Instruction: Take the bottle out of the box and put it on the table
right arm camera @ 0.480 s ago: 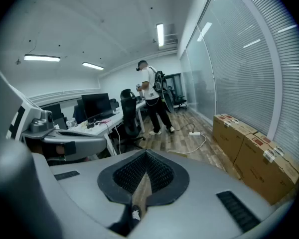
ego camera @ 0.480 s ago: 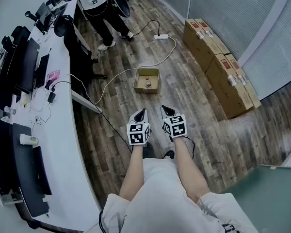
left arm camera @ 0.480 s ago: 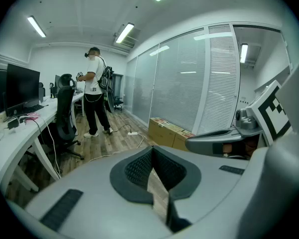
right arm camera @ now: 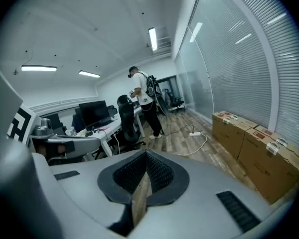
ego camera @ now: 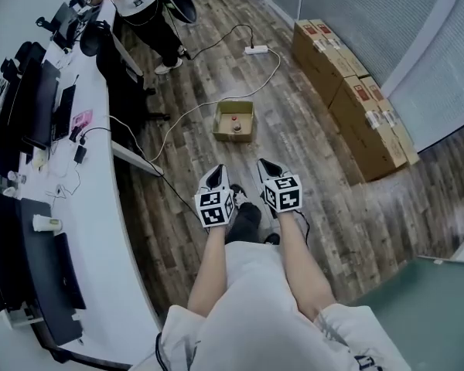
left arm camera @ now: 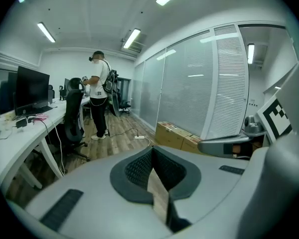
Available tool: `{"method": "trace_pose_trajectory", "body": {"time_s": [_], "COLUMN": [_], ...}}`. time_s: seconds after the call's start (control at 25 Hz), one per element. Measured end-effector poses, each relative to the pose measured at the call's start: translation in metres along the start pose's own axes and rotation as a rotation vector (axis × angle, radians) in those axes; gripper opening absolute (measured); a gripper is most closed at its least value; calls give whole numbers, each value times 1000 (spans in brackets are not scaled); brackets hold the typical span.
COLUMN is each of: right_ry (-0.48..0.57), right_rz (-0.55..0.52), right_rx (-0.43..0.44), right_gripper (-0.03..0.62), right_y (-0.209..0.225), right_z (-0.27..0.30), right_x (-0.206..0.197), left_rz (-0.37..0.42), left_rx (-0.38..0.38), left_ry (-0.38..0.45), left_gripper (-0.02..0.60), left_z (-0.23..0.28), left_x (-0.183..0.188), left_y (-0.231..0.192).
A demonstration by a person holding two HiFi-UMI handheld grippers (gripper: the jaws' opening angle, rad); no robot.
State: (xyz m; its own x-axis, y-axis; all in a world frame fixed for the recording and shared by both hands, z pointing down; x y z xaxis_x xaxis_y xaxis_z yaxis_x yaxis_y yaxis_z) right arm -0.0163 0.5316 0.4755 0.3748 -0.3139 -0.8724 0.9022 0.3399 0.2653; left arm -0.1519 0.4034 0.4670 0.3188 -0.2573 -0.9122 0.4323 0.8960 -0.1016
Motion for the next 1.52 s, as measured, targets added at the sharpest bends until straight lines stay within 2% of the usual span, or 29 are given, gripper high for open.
{"method": "trace_pose_trajectory", "body": {"time_s": [0.2,0.44,0.72,0.88,1.08,1.32,1.52], "right_ry": [-5,-74,-151,-169,-176,-293,-321], "right_rz": [8,-79,-87,-81,-76,-135,-139], "right_rx": [1,28,1,23,68,117,129], "right_gripper": [38,38,38,38,38,38,38], "right_y": [27,66,133,146,152,155,156], "right_z": [17,38,92,142,219,283,327], "right_x": [10,35,76,105,136,140,146], "left_rz": [-4,-18,-103,-118,-156,-206,-243], "left_rx": [-31,-37,-51,-42,2,7,48], "left_ry": [-8,5,7,-1,-12,-50,-36], "left_gripper": [14,14,14,14,14,14,14], "left_z": [37,100,197,238,283,319,339], "left_x": [7,37,86,105,119,111,118], "left_y": [-1,-7,-18,-48,-105,-136,-176]}}
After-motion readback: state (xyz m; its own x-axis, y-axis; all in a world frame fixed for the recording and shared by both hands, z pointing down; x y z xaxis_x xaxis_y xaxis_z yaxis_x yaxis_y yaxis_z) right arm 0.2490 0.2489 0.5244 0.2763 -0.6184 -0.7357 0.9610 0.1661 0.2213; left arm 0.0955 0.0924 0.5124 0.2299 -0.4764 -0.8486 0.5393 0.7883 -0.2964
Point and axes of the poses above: the fingertips, and each gripper's own axes: z forward along the fingers, y to its right, x out of its top, the point moved 8 cm from there along -z, backward along the fingers, and after that the axes turned 2 degrees about x, right-handed, at the moved point
